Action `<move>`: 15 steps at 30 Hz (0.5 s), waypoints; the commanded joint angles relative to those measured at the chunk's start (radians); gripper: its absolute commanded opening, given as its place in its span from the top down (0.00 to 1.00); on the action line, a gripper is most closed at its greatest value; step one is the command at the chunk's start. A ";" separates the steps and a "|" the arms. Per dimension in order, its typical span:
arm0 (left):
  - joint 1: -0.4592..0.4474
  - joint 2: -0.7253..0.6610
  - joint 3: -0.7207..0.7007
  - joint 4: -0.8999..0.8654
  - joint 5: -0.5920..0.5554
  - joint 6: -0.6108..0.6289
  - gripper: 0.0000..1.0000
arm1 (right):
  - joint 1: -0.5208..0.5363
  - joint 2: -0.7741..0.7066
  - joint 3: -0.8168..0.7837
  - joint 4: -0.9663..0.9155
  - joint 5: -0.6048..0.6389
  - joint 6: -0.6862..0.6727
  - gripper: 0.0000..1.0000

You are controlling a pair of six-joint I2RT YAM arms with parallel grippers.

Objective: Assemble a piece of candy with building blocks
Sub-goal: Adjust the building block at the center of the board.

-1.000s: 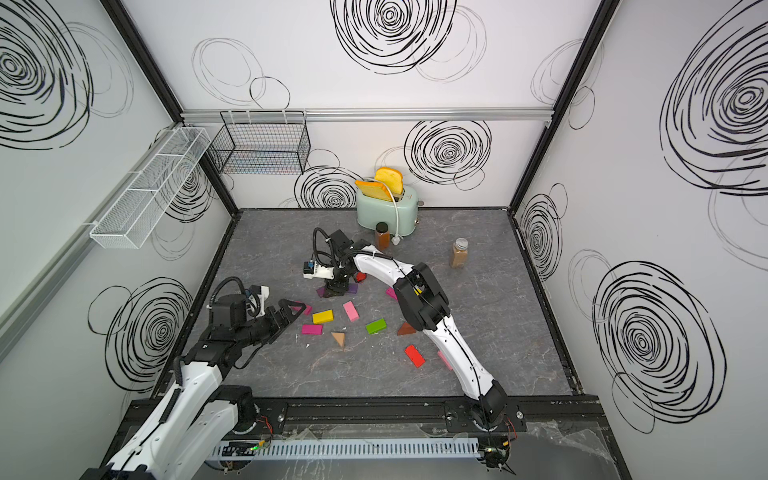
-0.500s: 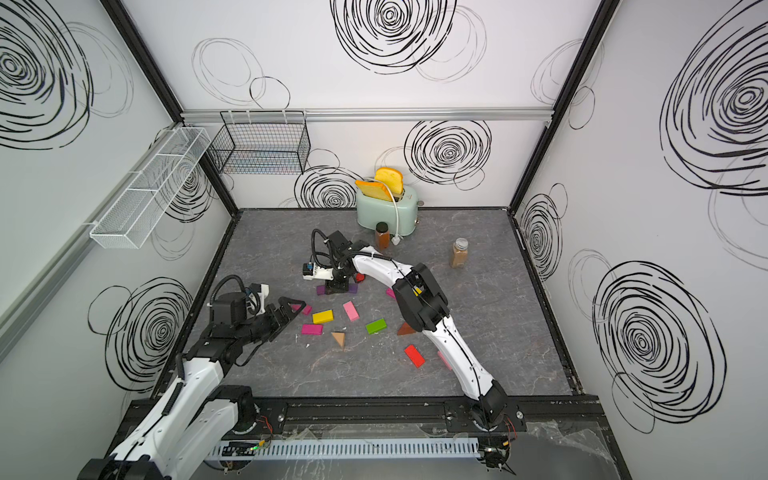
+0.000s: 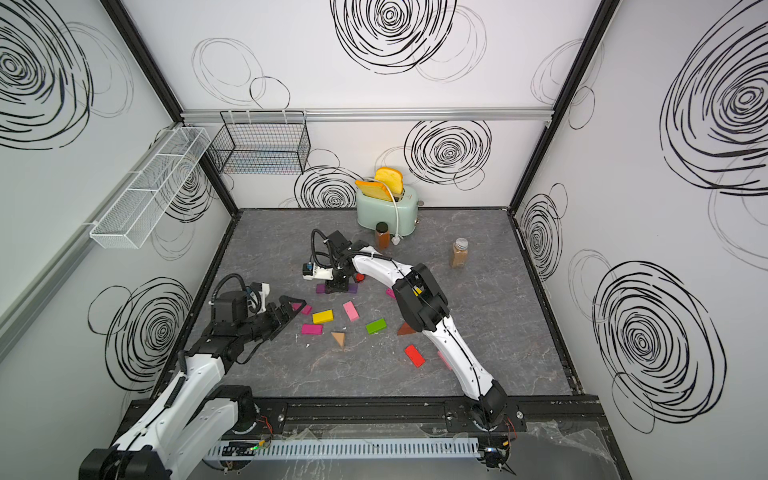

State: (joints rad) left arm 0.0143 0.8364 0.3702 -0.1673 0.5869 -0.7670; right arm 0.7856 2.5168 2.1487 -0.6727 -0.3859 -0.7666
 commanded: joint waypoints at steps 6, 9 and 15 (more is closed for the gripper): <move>0.009 0.002 0.001 0.048 0.011 0.011 0.02 | -0.022 -0.015 -0.032 -0.010 0.026 0.004 0.71; 0.009 0.001 0.001 0.046 0.014 0.011 0.02 | -0.022 -0.018 -0.033 -0.026 0.027 0.010 0.71; 0.009 0.001 0.000 0.051 0.012 0.011 0.02 | -0.022 -0.028 -0.033 -0.046 0.052 0.042 0.71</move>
State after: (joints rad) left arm 0.0143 0.8368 0.3702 -0.1566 0.5869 -0.7670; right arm 0.7738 2.5153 2.1429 -0.6617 -0.3775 -0.7399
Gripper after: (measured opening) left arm 0.978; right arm 0.313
